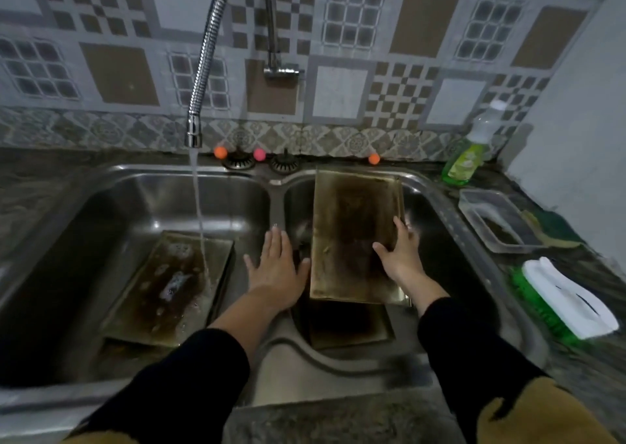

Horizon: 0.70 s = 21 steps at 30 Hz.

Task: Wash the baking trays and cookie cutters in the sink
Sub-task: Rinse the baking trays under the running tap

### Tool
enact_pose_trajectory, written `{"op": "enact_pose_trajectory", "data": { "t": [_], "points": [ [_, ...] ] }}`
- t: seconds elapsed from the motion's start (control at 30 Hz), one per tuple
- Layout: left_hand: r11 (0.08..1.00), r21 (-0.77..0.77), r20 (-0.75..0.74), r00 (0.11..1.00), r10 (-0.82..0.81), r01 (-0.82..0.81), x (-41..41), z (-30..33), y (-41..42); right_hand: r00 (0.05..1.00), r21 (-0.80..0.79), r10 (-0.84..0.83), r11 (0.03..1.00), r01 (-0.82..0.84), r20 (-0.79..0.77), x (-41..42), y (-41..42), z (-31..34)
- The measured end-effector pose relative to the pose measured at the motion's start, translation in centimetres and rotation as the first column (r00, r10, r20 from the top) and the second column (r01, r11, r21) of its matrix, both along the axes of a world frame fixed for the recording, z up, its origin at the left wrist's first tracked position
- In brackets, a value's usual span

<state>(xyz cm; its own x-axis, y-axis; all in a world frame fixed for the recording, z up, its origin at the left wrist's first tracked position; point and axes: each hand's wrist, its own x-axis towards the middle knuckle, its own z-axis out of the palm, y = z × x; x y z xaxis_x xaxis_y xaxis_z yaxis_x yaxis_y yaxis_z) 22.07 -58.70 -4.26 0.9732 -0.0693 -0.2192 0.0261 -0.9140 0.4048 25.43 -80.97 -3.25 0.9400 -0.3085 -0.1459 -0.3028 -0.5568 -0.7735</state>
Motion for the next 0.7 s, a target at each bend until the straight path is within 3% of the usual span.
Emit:
{"op": "enact_pose_trajectory", "data": {
  "t": [0.07, 0.13, 0.37, 0.7],
  "points": [
    [0.983, 0.178, -0.015, 0.999, -0.047, 0.049, -0.4, -1.2, -0.1, 0.996, -0.070, 0.004, 0.998, -0.010, -0.086, -0.1, -1.0, -2.2],
    [0.971, 0.236, 0.037, 0.998, -0.053, 0.043, -0.6, -1.7, -0.2, 0.979, -0.168, 0.006, 0.985, -0.041, -0.204, -0.3, -1.4, -4.5],
    [0.973, 0.232, 0.088, 0.996, -0.011, -0.009, -0.3, -2.2, -0.4, 0.896, -0.241, 0.116, 0.941, -0.237, -0.428, 1.0, -1.3, -9.3],
    [0.978, 0.206, 0.075, 0.997, -0.006, -0.010, -0.3, -2.5, -0.3, 0.803, -0.323, 0.122, 0.872, -0.367, -0.584, 1.8, -0.6, -10.5]
  ]
}}
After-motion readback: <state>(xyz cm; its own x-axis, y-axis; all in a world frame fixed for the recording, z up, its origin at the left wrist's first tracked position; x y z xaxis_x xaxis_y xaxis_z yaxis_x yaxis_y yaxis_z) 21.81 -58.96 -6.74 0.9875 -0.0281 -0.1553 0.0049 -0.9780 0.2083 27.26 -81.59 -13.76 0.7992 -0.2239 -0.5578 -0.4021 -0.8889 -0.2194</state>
